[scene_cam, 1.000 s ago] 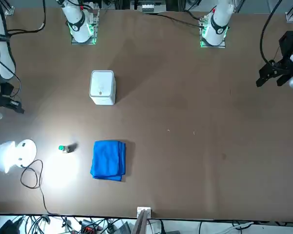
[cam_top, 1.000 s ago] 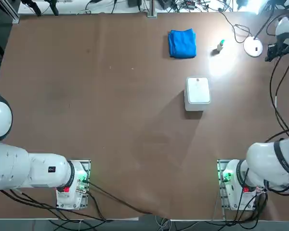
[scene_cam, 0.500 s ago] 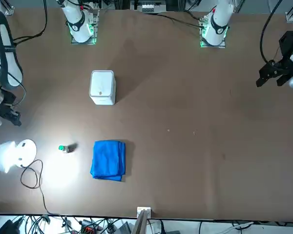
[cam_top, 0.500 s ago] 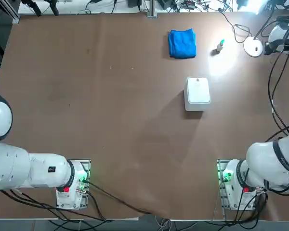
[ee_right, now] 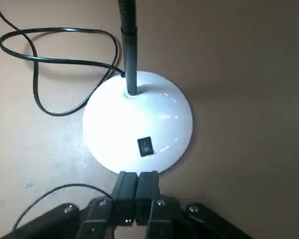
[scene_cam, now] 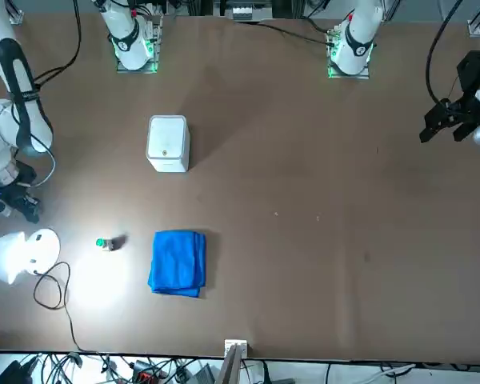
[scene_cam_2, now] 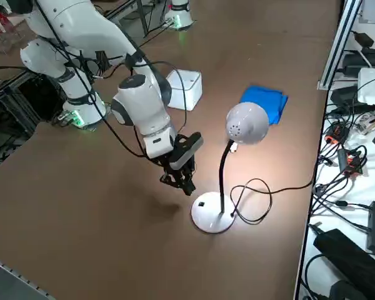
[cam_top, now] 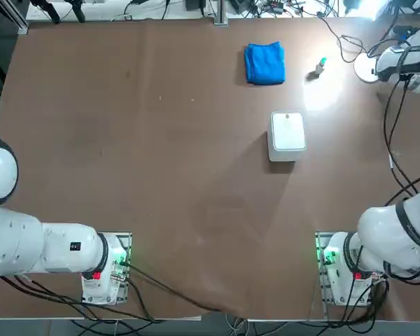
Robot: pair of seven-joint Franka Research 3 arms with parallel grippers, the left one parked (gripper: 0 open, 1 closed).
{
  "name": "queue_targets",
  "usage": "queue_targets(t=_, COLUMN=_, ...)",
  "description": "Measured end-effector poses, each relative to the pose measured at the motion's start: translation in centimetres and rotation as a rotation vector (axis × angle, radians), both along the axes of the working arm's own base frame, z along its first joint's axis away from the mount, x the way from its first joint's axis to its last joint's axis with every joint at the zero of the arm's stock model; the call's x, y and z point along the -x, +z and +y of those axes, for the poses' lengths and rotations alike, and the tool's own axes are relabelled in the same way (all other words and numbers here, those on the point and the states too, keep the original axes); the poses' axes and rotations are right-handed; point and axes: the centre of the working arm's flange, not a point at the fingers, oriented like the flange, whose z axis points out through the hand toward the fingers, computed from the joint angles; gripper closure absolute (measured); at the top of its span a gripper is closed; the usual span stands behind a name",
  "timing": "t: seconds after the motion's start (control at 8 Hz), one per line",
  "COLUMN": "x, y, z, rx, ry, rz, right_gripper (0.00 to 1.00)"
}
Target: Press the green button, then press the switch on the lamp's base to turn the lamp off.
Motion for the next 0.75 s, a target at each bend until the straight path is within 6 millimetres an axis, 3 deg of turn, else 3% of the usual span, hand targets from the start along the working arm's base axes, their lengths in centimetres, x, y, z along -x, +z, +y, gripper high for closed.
queue_targets(t=0.75, x=-0.1, y=-3.1, z=-0.1, rx=0.008, ry=-0.02, rz=-0.064, right_gripper=0.99)
